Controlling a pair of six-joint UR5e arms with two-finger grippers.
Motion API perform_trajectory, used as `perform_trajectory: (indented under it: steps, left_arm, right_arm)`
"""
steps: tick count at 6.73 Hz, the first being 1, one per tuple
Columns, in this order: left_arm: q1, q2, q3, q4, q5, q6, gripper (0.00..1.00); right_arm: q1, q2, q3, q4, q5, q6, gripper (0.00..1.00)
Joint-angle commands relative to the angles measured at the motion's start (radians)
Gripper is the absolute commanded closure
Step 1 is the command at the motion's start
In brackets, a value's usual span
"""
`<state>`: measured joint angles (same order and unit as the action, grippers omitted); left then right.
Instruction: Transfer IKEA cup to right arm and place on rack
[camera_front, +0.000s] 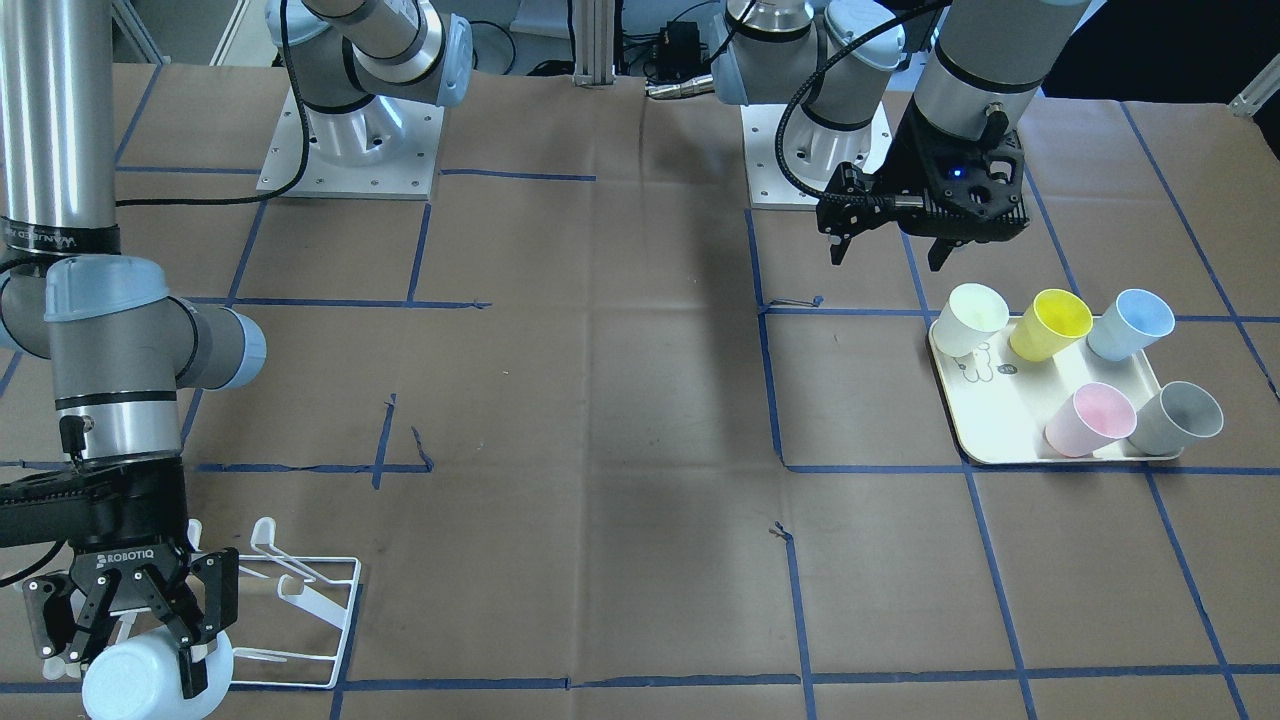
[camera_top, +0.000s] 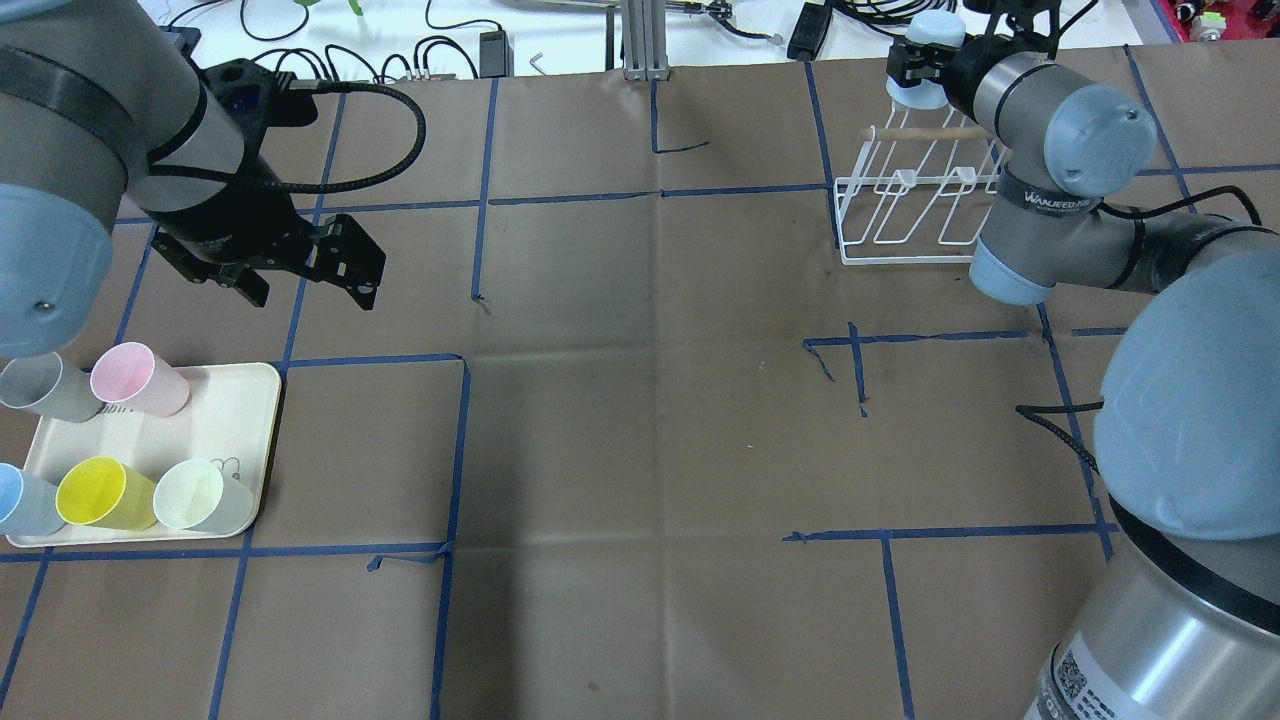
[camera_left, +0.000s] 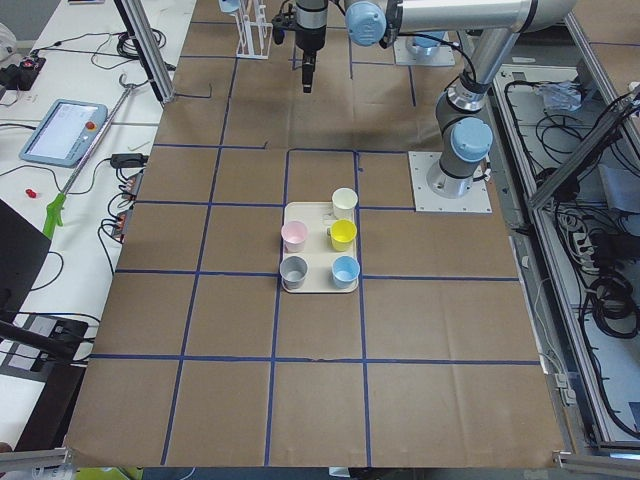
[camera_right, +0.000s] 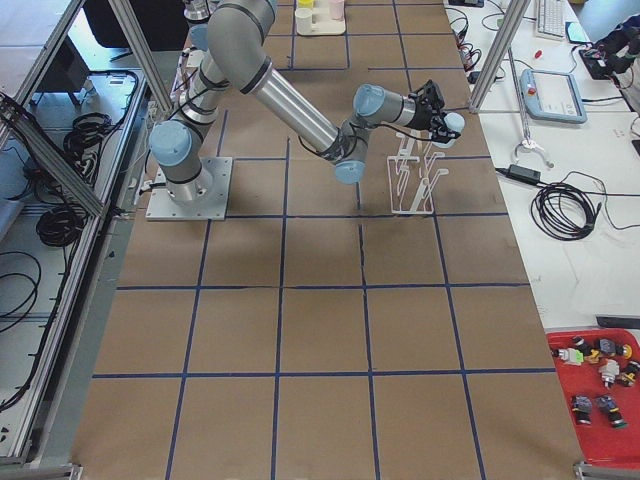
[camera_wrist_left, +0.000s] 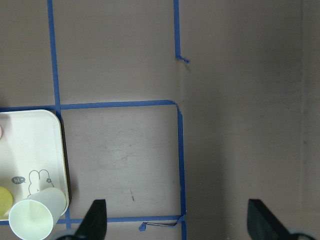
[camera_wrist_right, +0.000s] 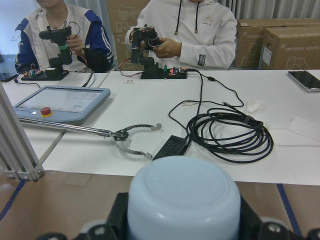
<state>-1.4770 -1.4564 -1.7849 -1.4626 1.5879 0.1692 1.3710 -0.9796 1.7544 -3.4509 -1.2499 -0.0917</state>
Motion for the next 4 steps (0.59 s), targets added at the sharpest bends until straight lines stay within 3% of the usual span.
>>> perform_trajectory:
  steps: [1,4]
  left_arm:
    - [0.143,0.071,-0.136,0.002,0.0,0.131,0.01]
    - [0.366,0.154,-0.305,0.066,0.004,0.338,0.01]
  right_arm:
    - [0.031,0.004,0.004,-0.002,-0.003,0.006,0.74]
    - [0.045,0.005,0.008,0.001,-0.003,0.004,0.73]
